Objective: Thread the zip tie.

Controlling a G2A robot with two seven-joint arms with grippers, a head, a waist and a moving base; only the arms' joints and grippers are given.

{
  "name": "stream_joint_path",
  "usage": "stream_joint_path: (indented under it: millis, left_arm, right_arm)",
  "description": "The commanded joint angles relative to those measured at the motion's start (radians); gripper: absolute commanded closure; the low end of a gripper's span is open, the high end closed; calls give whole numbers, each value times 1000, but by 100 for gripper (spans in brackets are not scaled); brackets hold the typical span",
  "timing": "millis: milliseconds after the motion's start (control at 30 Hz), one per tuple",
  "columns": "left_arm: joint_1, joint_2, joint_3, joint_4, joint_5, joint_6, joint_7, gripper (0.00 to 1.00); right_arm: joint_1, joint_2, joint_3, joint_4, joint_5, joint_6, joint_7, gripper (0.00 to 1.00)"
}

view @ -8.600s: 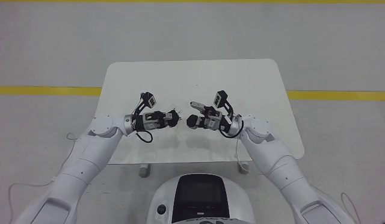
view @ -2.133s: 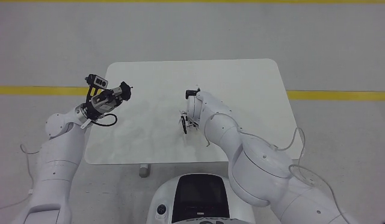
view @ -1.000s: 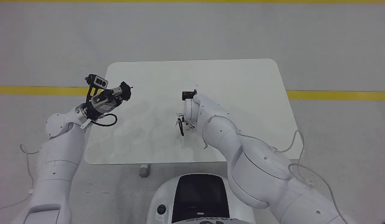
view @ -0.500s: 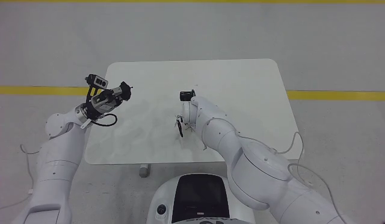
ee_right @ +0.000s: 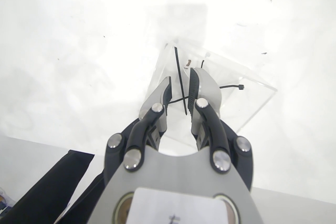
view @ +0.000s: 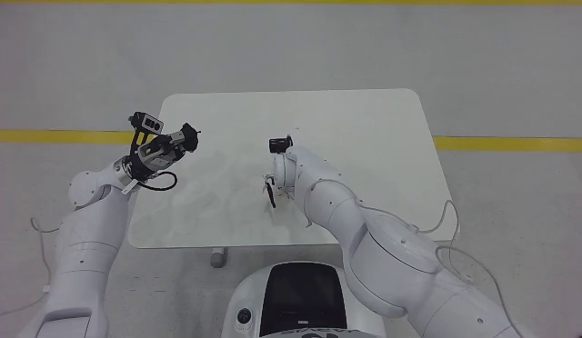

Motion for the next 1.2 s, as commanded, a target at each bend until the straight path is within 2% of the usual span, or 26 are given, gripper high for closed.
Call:
stream_joint_path:
  millis: [0, 167, 300, 933, 1167]
  left_arm:
    - [0, 0, 0, 0, 0, 0, 0, 100]
    - [0, 0, 0, 0, 0, 0, 0, 100]
    - [0, 0, 0, 0, 0, 0, 0, 100]
    - [0, 0, 0, 0, 0, 0, 0, 100]
    - [0, 0, 0, 0, 0, 0, 0, 100]
  right_arm:
    - [-2, 0, 3, -3, -4, 0, 2, 85]
    - [-8, 1, 8, -4, -20, 0, 8, 87]
    - [-10, 1, 15, 2, -26, 0, 11, 100]
    - [20, 5, 62, 2, -16, 0, 5, 100]
    - [30, 26, 93, 6, 23, -51, -10, 100]
